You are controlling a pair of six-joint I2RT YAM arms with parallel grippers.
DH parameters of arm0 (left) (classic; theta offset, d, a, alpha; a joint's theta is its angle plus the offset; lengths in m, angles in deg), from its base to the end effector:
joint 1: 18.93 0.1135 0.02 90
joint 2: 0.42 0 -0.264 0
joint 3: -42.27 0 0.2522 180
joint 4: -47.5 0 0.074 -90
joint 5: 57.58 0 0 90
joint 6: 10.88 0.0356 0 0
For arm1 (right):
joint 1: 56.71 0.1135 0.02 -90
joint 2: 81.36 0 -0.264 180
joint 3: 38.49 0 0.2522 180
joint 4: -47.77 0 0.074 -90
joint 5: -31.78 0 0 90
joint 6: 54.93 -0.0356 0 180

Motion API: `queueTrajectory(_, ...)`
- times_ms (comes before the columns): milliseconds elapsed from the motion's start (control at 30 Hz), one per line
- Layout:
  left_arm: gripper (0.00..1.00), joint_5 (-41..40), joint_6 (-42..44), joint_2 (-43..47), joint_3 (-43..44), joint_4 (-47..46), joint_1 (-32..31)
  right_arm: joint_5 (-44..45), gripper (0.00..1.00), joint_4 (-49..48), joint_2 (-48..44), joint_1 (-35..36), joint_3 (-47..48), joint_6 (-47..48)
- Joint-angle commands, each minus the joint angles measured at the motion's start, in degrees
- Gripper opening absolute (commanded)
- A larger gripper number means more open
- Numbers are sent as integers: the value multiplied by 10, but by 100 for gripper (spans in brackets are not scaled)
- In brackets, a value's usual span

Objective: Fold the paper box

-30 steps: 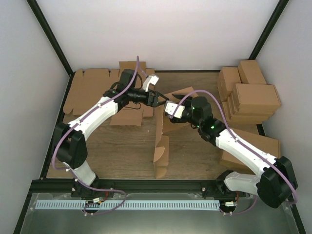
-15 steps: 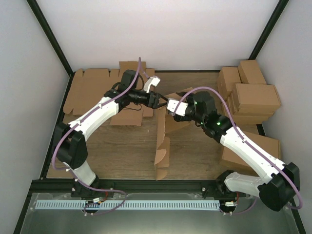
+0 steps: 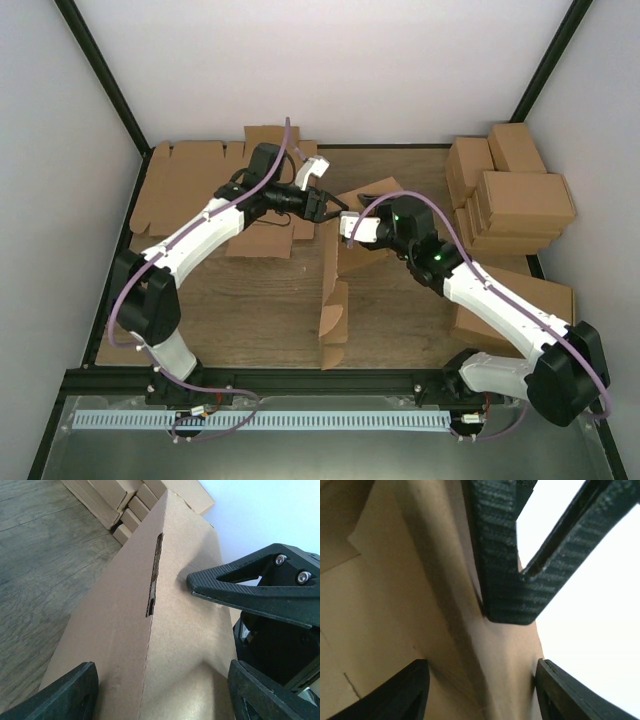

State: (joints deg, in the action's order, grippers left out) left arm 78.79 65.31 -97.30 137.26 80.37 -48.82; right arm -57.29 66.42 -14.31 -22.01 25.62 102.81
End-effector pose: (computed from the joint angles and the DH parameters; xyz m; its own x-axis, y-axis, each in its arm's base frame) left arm 0.3207 -0.2140 0.3111 -0.6852 0.2038 -0.6993 0.7166 0.3610 -0.5969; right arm 0.2230 0.1537 0.3033 0.4007 -0.8481 -0.3467 -0.4909 0.1208 -0.8628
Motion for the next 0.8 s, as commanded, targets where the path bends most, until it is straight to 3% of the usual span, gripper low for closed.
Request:
queueTrajectory(0, 73, 23, 6, -7, 13, 5, -4, 21, 57, -58, 16, 1, -7, 29)
queueTrajectory(67, 74, 21, 4, -2, 14, 6, -4, 25, 51, -65, 19, 1, -8, 25)
queueTrajectory(233, 83, -18, -4, 46, 8, 11, -4, 24, 23, -52, 19, 1, 3, 4)
queueTrajectory(400, 94, -148, -37, 126, 15, 32, 1, 12, 3, -28, 20, 2, 21, -25)
queueTrajectory(600, 100, -330, -54, 252, 6, 40, 3, 7, 1, 5, 26, 1, 59, -90)
queueTrajectory(767, 100, -412, -54, 324, -5, 53, 4, 15, 1, 71, 56, -2, 137, -214)
